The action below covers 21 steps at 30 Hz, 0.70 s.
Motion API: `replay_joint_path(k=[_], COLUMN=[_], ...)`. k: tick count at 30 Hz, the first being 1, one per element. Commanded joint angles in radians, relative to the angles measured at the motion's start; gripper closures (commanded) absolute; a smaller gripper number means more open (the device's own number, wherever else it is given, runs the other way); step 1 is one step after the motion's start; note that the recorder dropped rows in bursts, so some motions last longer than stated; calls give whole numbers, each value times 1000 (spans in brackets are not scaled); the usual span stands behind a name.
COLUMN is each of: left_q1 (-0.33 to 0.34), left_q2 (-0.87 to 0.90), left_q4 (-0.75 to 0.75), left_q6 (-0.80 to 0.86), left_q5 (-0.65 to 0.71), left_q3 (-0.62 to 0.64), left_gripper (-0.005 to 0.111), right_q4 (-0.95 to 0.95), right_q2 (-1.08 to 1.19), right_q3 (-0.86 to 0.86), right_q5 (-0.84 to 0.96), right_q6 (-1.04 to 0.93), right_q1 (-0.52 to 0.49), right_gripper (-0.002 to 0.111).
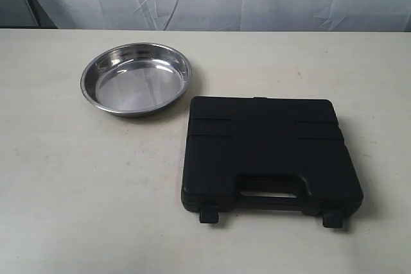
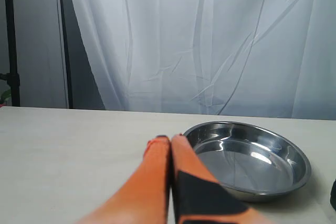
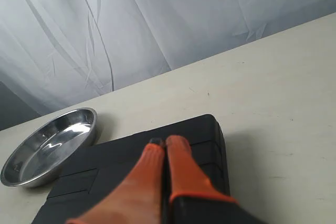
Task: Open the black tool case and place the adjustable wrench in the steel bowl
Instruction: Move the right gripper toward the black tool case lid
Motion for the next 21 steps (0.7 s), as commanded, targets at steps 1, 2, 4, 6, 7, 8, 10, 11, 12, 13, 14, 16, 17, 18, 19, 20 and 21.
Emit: replay_joint_path(k=[1, 2, 4, 6, 7, 8, 10, 11, 12, 13, 14, 16, 17, 18, 19, 20, 21], left_q1=[-5, -5, -5, -5, -6, -7, -19, -30, -40, -53, -64, -80, -85, -85, -85, -85, -85], left_q2=[-5, -5, -5, -5, -5, -5, -5, -5, -5, -5, -5, -5, -5, -5, -5, -5, -5], left_q4=[-1, -1, -1, -1, -1, -1, -1, -1, -1, -1, -1, -1, -1, -1, -1, -1, -1], left_q6=[-1, -1, -1, -1, -1, -1, -1, -1, -1, -1, -1, -1, -1, -1, -1, -1, -1], left_q5=[0, 0, 0, 0, 0, 0, 0, 0, 0, 0, 0, 0, 0, 0, 0, 0, 0], left_q3=[5, 5, 5, 5, 5, 5, 5, 5, 5, 5, 5, 5, 5, 5, 5, 5, 5], left_gripper=[107, 107, 107, 107, 107, 107, 107, 107, 107, 107, 107, 107, 107, 107, 107, 107, 107], right_q4=[-1, -1, -1, -1, -1, -1, -1, -1, -1, -1, -1, -1, -1, 14, 37, 98, 182], right_q2=[-7, -7, -7, -7, -7, -7, -7, -7, -7, -7, -7, -7, -7, -7, -7, -7, -7], right_q3=[4, 4, 4, 4, 4, 4, 4, 4, 4, 4, 4, 4, 4, 4, 4, 4, 4], right_q5=[-11, -11, -11, -11, -11, -11, -11, -11, -11, -11, -11, -51, -68, -108, -143, -188, -226], right_q6=[-5, -5, -5, -5, -5, -5, -5, -5, -5, -5, -5, -5, -5, 0, 17, 42, 86], right_q1=[-4, -4, -4, -4, -4, -4, -4, -4, -4, -4, -4, -4, -4, -4, -4, -4, -4], right_gripper=[108, 108, 108, 108, 108, 108, 108, 108, 108, 108, 108, 108, 108, 108, 108, 108, 108])
